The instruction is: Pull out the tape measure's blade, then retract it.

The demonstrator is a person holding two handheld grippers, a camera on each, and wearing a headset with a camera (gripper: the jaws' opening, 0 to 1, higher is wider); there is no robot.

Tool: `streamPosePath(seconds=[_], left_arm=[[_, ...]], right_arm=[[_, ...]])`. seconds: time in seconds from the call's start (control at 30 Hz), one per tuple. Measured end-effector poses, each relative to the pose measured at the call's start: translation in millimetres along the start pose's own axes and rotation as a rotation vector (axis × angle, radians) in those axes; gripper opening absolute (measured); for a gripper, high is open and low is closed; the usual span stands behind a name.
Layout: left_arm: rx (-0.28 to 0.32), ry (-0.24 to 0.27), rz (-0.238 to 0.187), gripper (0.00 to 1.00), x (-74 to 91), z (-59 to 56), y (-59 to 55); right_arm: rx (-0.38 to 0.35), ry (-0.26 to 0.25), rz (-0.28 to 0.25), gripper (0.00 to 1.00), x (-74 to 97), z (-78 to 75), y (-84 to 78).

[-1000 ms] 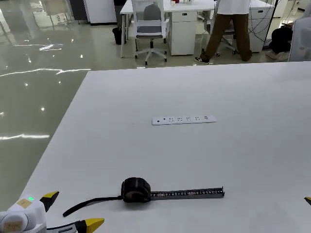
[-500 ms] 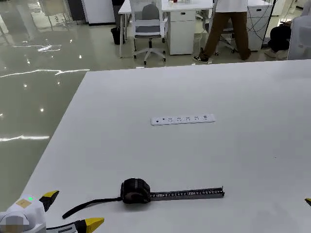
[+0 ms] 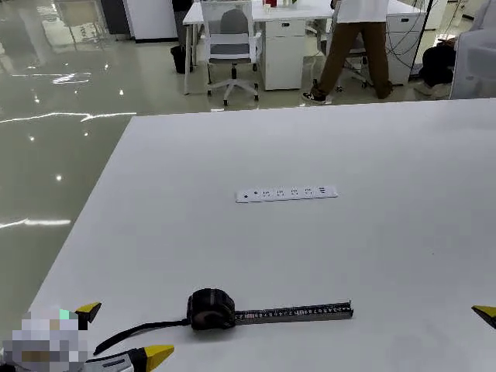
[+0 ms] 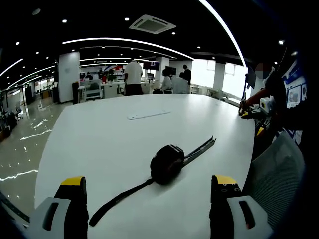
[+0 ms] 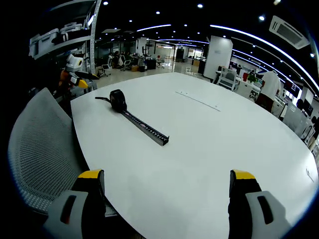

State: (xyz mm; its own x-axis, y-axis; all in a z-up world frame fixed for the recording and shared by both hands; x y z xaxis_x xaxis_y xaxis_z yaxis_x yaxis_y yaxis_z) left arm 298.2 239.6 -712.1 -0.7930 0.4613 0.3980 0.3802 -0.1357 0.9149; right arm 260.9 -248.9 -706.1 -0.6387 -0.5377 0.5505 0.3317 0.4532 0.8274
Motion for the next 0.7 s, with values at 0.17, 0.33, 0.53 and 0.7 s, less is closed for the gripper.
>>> streamPosePath(seconds=[0.17, 0.33, 0.53, 0.7], left_arm=[[0.022, 0.021, -0.011, 1.0, -10.8, -8.8, 11.1], [0.039, 0.085, -0.002, 1.0, -26.8, -19.0, 13.8], [0.039, 0.165, -0.006, 0.99, -45.0, -28.6, 11.9], [0.095, 0.23, -0.026, 1.0, -56.5, -43.0, 3.7]], right_arm=[[0.028, 0.018, -0.002, 1.0, -6.8, -9.9, 12.9], [0.077, 0.063, 0.004, 1.0, -20.2, -12.8, 25.1], [0.137, 0.126, 0.032, 1.0, -36.5, -3.7, 35.6], [0.185, 0.172, 0.064, 1.0, -49.2, -11.7, 42.1]])
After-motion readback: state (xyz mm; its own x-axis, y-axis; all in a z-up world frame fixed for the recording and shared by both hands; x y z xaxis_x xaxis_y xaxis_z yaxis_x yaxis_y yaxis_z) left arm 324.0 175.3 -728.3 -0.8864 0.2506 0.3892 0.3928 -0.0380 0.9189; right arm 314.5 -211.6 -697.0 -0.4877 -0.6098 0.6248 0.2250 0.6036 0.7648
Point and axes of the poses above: the centre of the closed fingertips' face, and the gripper's own axes: x roughly backward along the fingers, z roughly to its left, y roughly out of its top, the point moved 3 cm from there along x, roughly backward along the fingers, and after that the axes turned 4 degrees about -z, right-handed, at the moved point
